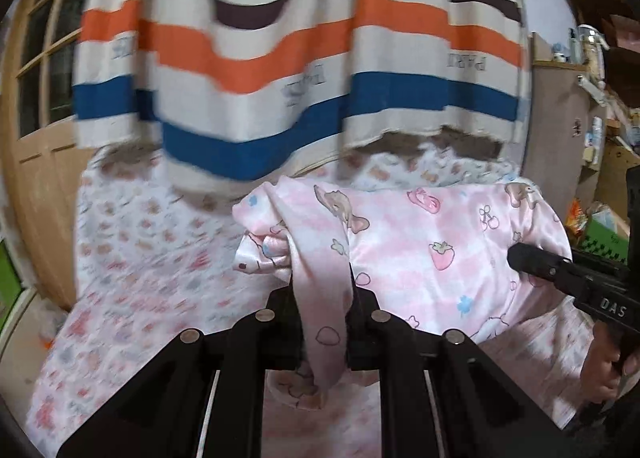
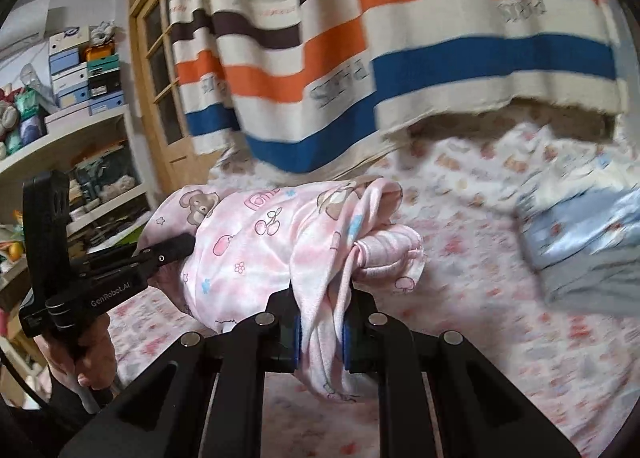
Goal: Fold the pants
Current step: 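Lift the pink pants bundle with both tools and carry it toward the clothes stack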
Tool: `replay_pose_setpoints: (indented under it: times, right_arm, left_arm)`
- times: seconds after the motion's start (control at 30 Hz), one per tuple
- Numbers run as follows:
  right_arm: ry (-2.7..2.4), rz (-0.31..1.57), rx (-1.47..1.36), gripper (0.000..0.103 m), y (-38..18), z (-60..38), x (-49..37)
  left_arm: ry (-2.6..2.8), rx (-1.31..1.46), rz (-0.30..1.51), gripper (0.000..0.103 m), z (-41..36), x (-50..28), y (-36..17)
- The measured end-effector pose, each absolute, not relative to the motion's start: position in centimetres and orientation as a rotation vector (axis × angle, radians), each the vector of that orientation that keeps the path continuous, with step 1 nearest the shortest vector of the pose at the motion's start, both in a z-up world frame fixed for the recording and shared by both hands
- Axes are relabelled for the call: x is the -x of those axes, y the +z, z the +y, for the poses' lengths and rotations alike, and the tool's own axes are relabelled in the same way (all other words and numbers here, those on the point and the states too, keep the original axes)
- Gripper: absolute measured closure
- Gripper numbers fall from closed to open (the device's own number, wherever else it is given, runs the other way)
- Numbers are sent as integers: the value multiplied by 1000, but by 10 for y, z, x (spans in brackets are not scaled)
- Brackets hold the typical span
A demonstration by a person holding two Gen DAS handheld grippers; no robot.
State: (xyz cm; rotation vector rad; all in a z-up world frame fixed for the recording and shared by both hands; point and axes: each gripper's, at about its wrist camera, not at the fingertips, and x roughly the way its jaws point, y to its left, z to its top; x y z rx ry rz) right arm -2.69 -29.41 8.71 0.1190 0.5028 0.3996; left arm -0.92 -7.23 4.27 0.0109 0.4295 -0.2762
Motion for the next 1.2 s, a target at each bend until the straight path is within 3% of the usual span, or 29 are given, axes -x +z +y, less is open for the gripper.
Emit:
replay_pose_setpoints:
  times: [0.57,0.83,1.2]
  right_arm:
    - [-46,376,15,89,182,-480,-56]
    - [-149,430,2,89,164,-554,-105]
    - [-167,517,-6,89,113,-592,-141]
  left_arm:
    - [-529,-8,389,89,-284,-107,108]
    - [-541,-45,425,89,-361,-152,94]
    - [-538,-97,439,88,-388,-185,55]
